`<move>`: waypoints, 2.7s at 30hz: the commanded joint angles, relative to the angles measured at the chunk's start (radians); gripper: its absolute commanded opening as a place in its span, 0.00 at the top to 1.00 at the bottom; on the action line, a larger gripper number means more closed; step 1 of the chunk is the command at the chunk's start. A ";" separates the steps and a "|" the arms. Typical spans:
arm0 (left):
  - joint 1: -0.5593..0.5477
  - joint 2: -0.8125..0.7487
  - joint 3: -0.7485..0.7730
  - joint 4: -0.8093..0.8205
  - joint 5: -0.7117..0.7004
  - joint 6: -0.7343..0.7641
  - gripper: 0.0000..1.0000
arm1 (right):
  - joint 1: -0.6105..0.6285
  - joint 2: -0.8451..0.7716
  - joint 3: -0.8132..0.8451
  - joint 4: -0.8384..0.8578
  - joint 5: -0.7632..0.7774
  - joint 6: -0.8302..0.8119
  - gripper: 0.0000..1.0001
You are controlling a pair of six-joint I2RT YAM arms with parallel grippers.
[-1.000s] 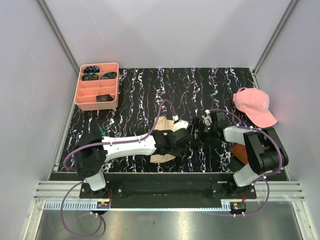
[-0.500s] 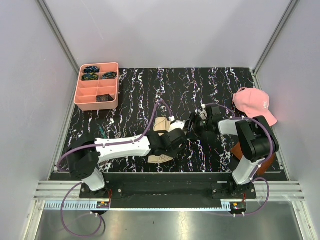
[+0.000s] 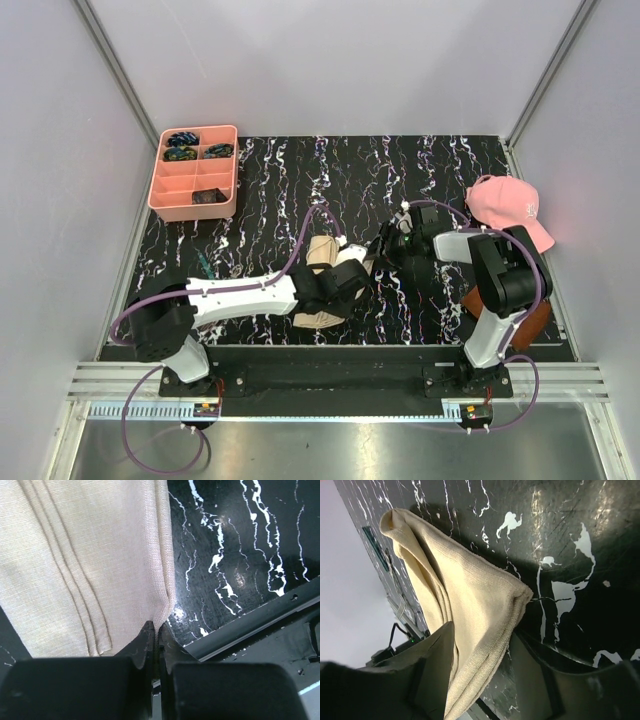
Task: Fold the napkin into a case and place the utensils inside
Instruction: Pick up the 2/3-rectangle-folded napkin at the center of the board, then fold the 2/3-rectangle-folded napkin at the center of the board.
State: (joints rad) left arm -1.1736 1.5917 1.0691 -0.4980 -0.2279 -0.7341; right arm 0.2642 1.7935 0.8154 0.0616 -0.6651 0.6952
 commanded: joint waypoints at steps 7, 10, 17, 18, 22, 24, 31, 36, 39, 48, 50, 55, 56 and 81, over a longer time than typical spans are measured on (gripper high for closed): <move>0.003 -0.010 -0.015 0.114 0.150 0.038 0.86 | -0.023 0.058 0.051 -0.055 0.081 -0.097 0.80; 0.014 -0.032 -0.017 0.145 0.162 0.059 0.59 | -0.022 0.066 0.056 -0.054 0.053 -0.095 0.90; 0.279 -0.081 -0.044 0.230 0.201 0.058 0.69 | -0.022 0.067 0.062 -0.057 0.047 -0.095 0.98; 0.314 -0.069 -0.038 0.227 0.199 0.056 0.74 | -0.022 0.063 0.062 -0.057 0.047 -0.091 0.98; 0.431 0.023 -0.006 0.251 0.182 0.090 0.86 | -0.022 0.034 0.057 -0.057 0.061 -0.082 0.98; 0.465 0.085 0.012 0.274 0.183 0.110 0.90 | -0.022 0.020 0.057 -0.097 0.064 -0.080 0.99; 0.485 0.217 0.045 0.387 0.246 0.094 0.93 | -0.011 -0.009 0.077 -0.158 0.094 -0.098 1.00; 0.483 0.274 0.048 0.407 0.272 0.076 0.94 | 0.032 -0.057 0.085 -0.190 0.133 -0.086 1.00; 0.485 0.283 0.026 0.435 0.288 0.061 0.94 | 0.081 -0.080 0.114 -0.207 0.162 -0.065 1.00; 0.483 0.300 -0.018 0.487 0.323 0.036 0.94 | 0.176 -0.102 0.149 -0.126 0.210 0.134 1.00; 0.483 0.295 -0.026 0.490 0.326 0.033 0.94 | 0.184 -0.088 0.146 -0.073 0.210 0.180 1.00; 0.480 0.284 -0.049 0.495 0.331 0.025 0.94 | 0.208 -0.056 0.134 0.081 0.226 0.334 1.00; 0.480 0.284 -0.054 0.516 0.335 0.021 0.94 | 0.216 -0.052 0.128 0.102 0.231 0.375 1.00; 0.512 0.065 -0.046 0.233 0.231 0.088 0.90 | 0.234 0.001 0.148 0.093 0.295 0.345 1.00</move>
State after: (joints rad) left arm -0.6765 1.6779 1.0283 -0.2348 0.0502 -0.6884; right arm 0.4908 1.8011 0.9329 0.1448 -0.4007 1.0634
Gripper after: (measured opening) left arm 0.121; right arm 0.058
